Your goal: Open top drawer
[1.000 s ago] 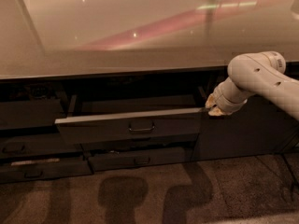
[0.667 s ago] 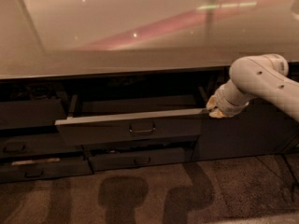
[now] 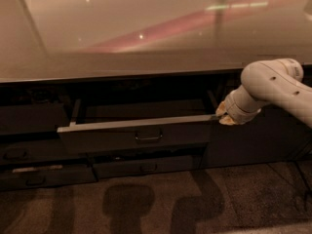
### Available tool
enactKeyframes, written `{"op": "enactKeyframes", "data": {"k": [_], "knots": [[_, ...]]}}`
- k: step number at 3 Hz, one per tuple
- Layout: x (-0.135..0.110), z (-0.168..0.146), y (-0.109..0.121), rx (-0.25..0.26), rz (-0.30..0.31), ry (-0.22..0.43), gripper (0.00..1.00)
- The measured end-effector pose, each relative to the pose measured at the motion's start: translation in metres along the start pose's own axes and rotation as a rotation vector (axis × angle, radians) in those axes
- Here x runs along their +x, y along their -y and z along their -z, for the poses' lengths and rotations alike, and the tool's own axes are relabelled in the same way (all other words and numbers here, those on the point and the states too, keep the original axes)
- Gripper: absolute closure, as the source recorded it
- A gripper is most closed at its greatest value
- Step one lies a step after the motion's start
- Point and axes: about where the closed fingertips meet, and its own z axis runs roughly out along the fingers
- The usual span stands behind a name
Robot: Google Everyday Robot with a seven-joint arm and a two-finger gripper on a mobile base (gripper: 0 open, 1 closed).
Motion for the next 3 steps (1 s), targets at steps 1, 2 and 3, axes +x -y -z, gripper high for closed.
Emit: {"op": "enactKeyframes", "data": {"k": [1, 2, 3], "knots": [[0.0, 0.0023, 0.0008, 0.0, 0.0, 0.0, 1.0], [-0.0015, 0.0047, -0.0063, 0.0, 0.005, 0.001, 1.0], [-0.0015, 0.0047, -0.0062, 0.0, 0.005, 0.001, 1.0]]}}
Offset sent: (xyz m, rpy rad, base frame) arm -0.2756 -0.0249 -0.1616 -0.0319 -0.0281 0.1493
